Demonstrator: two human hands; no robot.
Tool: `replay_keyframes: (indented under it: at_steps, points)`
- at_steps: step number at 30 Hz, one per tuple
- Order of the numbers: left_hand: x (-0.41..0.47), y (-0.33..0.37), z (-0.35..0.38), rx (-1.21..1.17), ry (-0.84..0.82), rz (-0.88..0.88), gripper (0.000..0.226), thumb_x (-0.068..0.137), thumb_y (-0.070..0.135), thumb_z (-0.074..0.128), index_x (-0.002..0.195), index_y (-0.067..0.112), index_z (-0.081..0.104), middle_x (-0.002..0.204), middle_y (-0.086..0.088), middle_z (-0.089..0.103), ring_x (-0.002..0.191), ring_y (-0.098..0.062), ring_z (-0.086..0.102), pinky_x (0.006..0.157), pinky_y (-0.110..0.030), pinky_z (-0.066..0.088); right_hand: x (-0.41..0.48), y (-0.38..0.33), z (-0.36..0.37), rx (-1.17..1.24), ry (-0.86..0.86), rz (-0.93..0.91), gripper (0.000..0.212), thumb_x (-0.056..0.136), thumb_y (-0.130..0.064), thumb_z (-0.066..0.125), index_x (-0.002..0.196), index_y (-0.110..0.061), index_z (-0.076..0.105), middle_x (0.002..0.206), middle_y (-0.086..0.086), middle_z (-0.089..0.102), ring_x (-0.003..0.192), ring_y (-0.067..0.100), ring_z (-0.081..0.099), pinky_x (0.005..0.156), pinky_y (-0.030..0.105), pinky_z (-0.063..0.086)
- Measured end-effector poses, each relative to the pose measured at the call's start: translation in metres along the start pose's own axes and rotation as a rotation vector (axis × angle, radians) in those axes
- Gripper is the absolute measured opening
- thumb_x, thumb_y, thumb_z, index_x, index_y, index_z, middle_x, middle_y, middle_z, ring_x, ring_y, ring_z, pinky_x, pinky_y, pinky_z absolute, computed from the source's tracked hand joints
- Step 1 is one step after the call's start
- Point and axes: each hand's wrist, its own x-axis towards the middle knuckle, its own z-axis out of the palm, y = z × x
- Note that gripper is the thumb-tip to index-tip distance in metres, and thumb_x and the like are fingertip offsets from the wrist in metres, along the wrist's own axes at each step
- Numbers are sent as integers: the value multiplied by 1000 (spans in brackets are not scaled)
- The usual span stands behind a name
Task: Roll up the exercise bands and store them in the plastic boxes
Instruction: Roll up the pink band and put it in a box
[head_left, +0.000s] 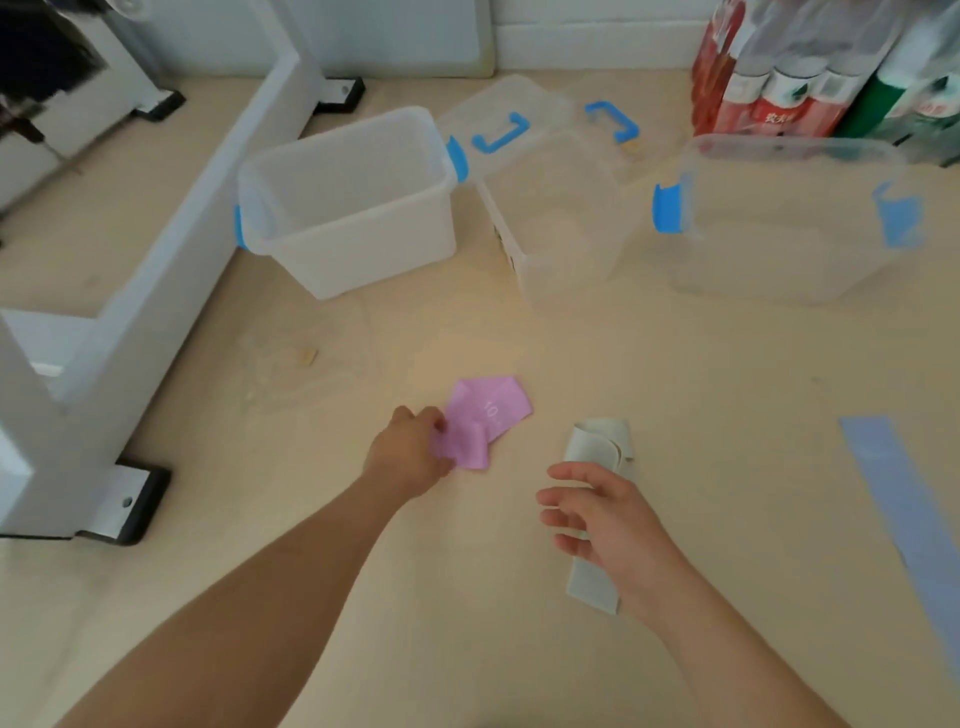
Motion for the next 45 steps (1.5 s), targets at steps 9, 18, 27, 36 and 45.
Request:
replay_keyframes:
  at_steps: [9, 18, 27, 36, 45]
  points:
    - [-79, 20, -74, -1604, -112, -128, 26, 83, -10, 55, 91, 13, 64, 76, -4, 68, 60, -13, 59, 59, -21, 51, 2, -11, 18, 109, -163, 85, 23, 92, -20, 54, 115, -21, 56, 111, 15, 67, 90, 25, 65, 73, 36, 51]
    - [-153, 54, -115, -1245, -283, 255, 10, 83, 11, 67, 90, 10, 74, 79, -5, 72, 69, -12, 65, 67, -19, 50, -1, -25, 26, 594, -416, 188, 54, 85, -43, 61, 124, -7, 55, 116, 21, 63, 92, 36, 66, 75, 44, 53]
    - [-183, 75, -174, -301, 330, 508, 11, 73, 16, 67, 75, 26, 62, 65, 10, 58, 66, -11, 56, 65, -34, 51, -19, -56, 12, -645, -90, -205, 40, 89, -32, 56, 126, -19, 51, 75, -1, 60, 60, 15, 58, 62, 24, 42]
    - [-179, 130, -276, -785, -95, 679, 60, 63, -12, 46, 110, 24, 51, 101, -10, 56, 68, -26, 53, 52, -32, 44, -103, -153, 20, 40, -782, -615, 57, 85, -62, 43, 122, -22, 60, 112, -4, 67, 108, 16, 60, 97, 42, 40]
    - [-162, 171, -271, -849, 77, 552, 43, 57, -2, 50, 89, 20, 68, 92, -5, 65, 76, -20, 60, 70, -31, 49, -139, -218, -54, -431, -428, -656, 7, 88, -9, 63, 90, -15, 67, 83, 4, 65, 76, 16, 58, 76, 31, 45]
